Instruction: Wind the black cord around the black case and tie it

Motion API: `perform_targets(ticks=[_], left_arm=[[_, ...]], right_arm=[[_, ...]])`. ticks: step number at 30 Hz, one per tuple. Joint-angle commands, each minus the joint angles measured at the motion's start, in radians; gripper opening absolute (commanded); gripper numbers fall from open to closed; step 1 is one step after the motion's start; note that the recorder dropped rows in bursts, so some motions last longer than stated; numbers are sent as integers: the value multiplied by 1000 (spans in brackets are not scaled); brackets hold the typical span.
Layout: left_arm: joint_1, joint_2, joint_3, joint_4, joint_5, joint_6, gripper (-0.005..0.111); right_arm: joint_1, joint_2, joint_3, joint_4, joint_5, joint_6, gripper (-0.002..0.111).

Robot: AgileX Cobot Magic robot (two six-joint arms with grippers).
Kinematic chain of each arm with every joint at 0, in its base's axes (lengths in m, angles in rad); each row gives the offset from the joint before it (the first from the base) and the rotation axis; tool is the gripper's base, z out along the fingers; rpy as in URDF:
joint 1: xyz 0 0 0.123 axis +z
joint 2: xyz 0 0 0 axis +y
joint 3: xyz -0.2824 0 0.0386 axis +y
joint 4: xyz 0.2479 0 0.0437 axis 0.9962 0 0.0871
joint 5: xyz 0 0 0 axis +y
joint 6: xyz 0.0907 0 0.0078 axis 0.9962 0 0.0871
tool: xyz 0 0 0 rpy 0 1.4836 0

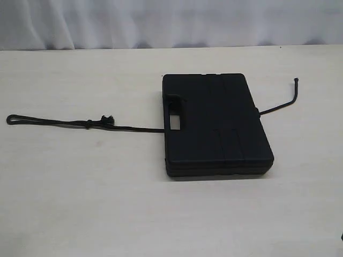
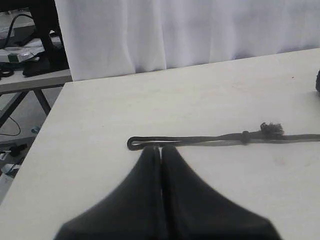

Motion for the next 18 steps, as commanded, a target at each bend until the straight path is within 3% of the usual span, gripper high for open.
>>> perform_targets(ticks=[1, 9, 12, 18], left_arm=[[0, -2, 3, 0, -12, -1, 0], [0, -2, 3, 0, -12, -1, 0], [0, -2, 3, 0, -12, -1, 0], [0, -2, 3, 0, -12, -1, 0]], right_arm=[[-7, -6, 4, -12, -166, -9, 4], [-7, -6, 4, -12, -588, -6, 4], [-7, -6, 4, 3, -844, -2, 4], [-7, -6, 4, 3, -1262, 241, 4]])
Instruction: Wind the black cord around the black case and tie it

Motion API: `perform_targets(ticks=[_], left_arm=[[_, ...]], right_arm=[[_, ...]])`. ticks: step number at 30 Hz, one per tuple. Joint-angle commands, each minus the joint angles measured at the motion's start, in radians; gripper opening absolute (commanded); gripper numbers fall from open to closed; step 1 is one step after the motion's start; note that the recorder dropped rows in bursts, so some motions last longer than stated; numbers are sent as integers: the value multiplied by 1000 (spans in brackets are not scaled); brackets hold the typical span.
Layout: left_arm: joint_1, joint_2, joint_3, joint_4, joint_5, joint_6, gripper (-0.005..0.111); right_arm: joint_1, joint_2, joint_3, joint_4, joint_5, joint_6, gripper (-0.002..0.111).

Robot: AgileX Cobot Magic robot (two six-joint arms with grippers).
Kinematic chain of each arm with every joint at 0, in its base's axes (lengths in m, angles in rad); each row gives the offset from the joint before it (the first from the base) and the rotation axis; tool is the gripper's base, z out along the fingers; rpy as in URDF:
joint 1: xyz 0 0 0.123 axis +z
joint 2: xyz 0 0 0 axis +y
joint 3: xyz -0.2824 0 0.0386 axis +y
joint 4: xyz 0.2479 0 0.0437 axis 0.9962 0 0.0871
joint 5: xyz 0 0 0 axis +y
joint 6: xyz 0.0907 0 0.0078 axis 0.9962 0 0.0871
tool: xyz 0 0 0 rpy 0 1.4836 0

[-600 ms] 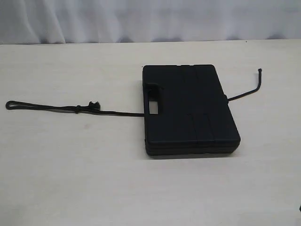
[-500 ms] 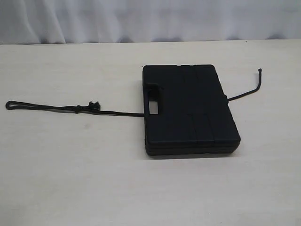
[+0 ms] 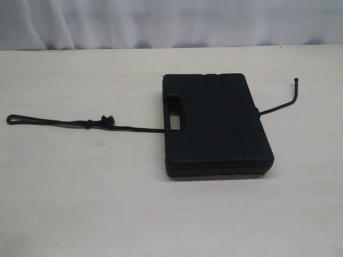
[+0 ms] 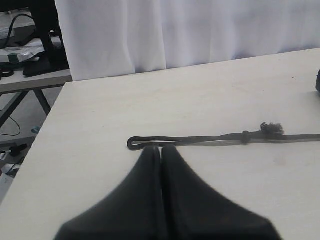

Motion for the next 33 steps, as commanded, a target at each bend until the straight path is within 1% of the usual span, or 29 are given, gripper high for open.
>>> perform_targets(ticks=[1, 2, 3, 5, 7, 9, 10, 12, 17, 19, 21, 22, 23, 24, 26, 27, 29, 32, 33], left_arm=[[0, -2, 3, 0, -12, -1, 0], [0, -2, 3, 0, -12, -1, 0], [0, -2, 3, 0, -12, -1, 0], [0, -2, 3, 0, -12, -1, 0], [0, -2, 3, 0, -12, -1, 0], [0, -2, 3, 0, -12, -1, 0], [0, -2, 3, 0, -12, -1, 0], [0, -2, 3, 0, -12, -1, 0], [0, -2, 3, 0, -12, -1, 0], [0, -2, 3, 0, -12, -1, 0], [0, -2, 3, 0, -12, -1, 0], [0, -2, 3, 0, -12, -1, 0], [0, -2, 3, 0, -12, -1, 0], [0, -2, 3, 0, -12, -1, 0], [0, -2, 3, 0, -12, -1, 0], [0, -2, 3, 0, -12, -1, 0], [0, -2, 3, 0, -12, -1, 0], [0, -2, 3, 0, -12, -1, 0], [0, -2, 3, 0, -12, -1, 0]], right_arm=[[-7, -4, -2, 2, -259, 161, 4], [-7, -4, -21, 2, -248, 176, 4], [-7, -4, -51, 2, -201, 199, 4], [-7, -4, -132, 2, -12, 252, 4], [-7, -4, -252, 2, 267, 260, 4], [-7, 50, -366, -4, 456, 256, 5], [-7, 87, -417, -13, 528, 256, 8], [-7, 161, -503, -51, 645, 256, 17], [-7, 396, -718, -58, 959, 223, 49], [-7, 500, -788, -58, 1077, 170, 57], [-7, 591, -860, -41, 1185, 138, 58], [-7, 687, -922, -20, 1323, 107, 57], [-7, 724, -943, -13, 1367, 95, 56], [-7, 811, -987, -13, 1462, 83, 53], [-7, 943, -1022, 0, 1560, 25, 47], [-7, 975, -1024, 11, 1572, 5, 47], [-7, 1105, -1024, 94, 1588, -70, 47], [-4, 1229, -1024, 290, 1586, -230, 47], [23, 1274, -1024, 316, 1571, -256, 47]])
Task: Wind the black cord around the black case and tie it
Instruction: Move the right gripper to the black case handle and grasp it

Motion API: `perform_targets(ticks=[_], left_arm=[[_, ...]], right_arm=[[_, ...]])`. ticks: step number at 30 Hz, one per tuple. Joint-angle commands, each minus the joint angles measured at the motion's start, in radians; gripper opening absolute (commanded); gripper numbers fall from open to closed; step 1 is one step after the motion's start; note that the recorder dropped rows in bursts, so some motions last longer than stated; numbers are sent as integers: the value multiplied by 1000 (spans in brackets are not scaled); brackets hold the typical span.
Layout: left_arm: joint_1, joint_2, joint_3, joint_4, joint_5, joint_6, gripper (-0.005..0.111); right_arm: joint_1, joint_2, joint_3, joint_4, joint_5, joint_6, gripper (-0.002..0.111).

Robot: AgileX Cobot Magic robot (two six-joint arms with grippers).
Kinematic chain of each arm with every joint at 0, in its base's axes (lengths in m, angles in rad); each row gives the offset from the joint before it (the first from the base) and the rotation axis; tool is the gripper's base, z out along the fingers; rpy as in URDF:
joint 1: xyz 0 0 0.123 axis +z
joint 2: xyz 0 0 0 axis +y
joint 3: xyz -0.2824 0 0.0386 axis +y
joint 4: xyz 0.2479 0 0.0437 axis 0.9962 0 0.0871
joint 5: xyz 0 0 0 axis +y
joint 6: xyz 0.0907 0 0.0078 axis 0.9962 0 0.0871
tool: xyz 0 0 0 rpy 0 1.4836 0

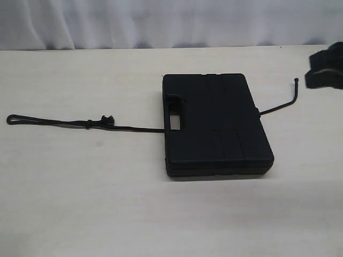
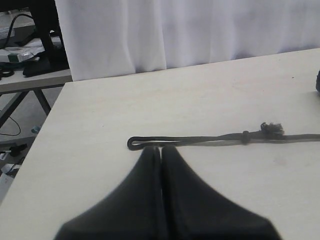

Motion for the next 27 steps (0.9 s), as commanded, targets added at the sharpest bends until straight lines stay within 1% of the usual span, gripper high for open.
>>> perform_targets(ticks=[1, 4, 6, 9, 15, 20, 22, 26, 27], left_arm=[[0, -2, 3, 0, -12, -1, 0], [0, -2, 3, 0, -12, -1, 0], [0, -2, 3, 0, -12, -1, 0], [0, -2, 3, 0, -12, -1, 0], [0, -2, 3, 0, -12, -1, 0], [0, -2, 3, 0, -12, -1, 0], [0, -2, 3, 0, -12, -1, 0], [0, -2, 3, 0, -12, -1, 0], [0, -2, 3, 0, -12, -1, 0]], right_arm=[[64, 146, -7, 129, -33, -133, 47], [227, 266, -11, 117, -167, -105, 47], [292, 332, -34, 115, -212, -54, 48], [354, 440, -107, 108, -219, -42, 47], [452, 621, -244, 108, -275, -18, 47], [499, 741, -343, 89, -332, 19, 47], [506, 783, -386, 17, -322, 77, 48], [516, 870, -493, -227, -208, 293, 51], [516, 886, -514, -262, -180, 325, 51]])
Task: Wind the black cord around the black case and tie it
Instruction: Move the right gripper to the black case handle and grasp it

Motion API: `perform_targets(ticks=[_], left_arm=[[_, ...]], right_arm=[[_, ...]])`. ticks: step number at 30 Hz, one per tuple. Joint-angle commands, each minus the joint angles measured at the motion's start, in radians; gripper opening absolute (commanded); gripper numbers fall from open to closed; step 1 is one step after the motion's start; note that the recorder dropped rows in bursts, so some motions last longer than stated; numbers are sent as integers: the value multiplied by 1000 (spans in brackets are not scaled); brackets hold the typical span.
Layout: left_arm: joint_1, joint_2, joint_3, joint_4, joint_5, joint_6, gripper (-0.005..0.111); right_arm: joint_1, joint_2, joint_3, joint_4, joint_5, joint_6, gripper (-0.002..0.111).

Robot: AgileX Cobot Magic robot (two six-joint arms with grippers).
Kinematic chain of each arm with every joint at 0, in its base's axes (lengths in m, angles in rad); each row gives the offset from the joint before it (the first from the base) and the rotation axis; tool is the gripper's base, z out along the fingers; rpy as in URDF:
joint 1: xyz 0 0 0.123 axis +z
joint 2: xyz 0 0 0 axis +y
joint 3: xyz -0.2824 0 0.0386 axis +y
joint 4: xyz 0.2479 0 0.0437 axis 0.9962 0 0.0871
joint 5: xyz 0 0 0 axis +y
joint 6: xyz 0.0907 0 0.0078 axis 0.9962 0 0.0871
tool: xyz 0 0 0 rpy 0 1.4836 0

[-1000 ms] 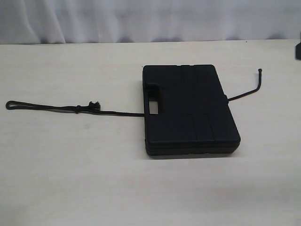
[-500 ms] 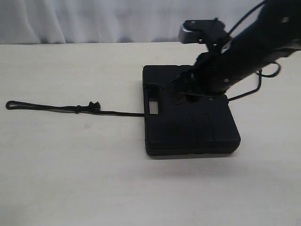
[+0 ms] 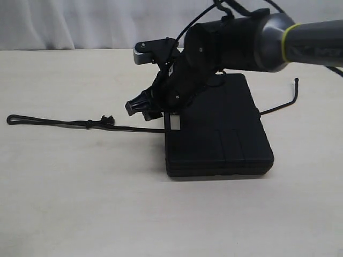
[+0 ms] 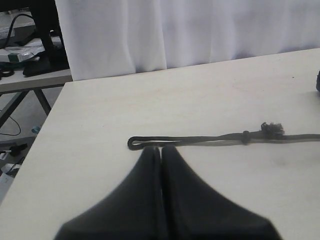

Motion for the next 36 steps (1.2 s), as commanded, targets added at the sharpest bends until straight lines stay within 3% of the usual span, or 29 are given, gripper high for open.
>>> perform_targets(ticks=[1, 13, 25, 28, 36], left_arm=[[0, -2, 3, 0, -12, -1, 0], [0, -2, 3, 0, -12, -1, 0], [0, -2, 3, 0, -12, -1, 0], [0, -2, 3, 0, -12, -1, 0], [0, -2, 3, 0, -12, -1, 0]], right_arm=[[5, 76, -105, -195, 123, 181, 51], [5, 224, -245, -233, 167, 219, 50], [5, 277, -250, -262, 154, 251, 49], [5, 277, -250, -254, 154, 251, 42], [5, 275, -250, -262, 154, 250, 4]])
